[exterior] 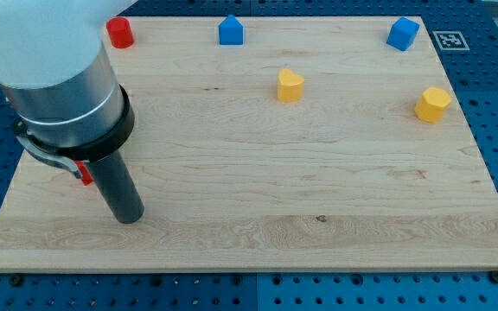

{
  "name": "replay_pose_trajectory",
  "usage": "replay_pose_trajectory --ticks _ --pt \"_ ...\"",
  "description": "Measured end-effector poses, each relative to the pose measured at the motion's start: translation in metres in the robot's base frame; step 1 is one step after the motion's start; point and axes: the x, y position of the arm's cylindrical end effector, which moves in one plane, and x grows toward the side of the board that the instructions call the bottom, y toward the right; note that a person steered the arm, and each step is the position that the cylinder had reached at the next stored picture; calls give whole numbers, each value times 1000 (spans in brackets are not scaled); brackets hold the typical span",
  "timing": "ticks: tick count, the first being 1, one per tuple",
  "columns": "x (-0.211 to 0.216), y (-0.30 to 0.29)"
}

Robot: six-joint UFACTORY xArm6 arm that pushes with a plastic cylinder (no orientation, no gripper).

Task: Push the red circle above the green star

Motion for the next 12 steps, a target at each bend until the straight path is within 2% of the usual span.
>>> replay_pose_trajectory --ticks 2,3,8,12 --pt "0 27" --pt "-16 38" --pt "-153 50" --pt "-169 50"
